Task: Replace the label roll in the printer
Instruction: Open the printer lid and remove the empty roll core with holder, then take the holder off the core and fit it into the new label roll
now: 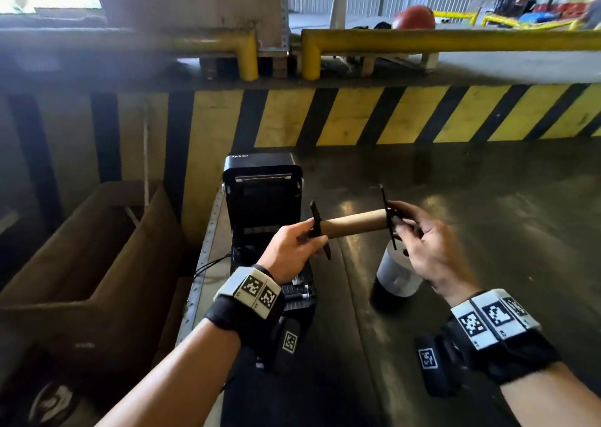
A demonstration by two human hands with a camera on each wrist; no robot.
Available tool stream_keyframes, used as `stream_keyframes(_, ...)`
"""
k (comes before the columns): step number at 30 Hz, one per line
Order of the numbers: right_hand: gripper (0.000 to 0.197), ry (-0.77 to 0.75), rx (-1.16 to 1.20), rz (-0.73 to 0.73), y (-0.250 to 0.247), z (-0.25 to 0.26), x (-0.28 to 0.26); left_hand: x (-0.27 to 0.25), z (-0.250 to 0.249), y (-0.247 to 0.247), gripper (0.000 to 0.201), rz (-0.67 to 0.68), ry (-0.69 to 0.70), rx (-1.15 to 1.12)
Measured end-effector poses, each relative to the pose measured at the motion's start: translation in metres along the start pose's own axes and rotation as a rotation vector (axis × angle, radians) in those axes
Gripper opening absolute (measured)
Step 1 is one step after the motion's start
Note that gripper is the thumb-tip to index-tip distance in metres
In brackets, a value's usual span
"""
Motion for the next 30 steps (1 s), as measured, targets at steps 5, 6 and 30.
stream_keyframes(5,0.022,0.233,0.315,0.137,-0.016,-0.054,0.007,-0.016,-0.002,0.046,0.021,0.059,0.003,-0.040)
stream_keyframes(6,0.021,0.295,0.375,0.184,-0.017,-0.066,0.007,-0.020,0.000,0.054,0.022,0.045,-0.020,-0.064)
stream_keyframes(30,0.021,0.807,0.457,0.440,-0.008,-0.173,-0.019,-0.138,0.119,0.110,0.053,0.125,-0.549,0.615)
Point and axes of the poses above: each hand's wrist, its own x-axis towards the middle knuckle, its own y-axis out of the palm, z = x × y, the point moved 5 cm from there along x, towards the middle knuckle, and after that the axes turned 13 degrees about y, right-handed, at the moved point
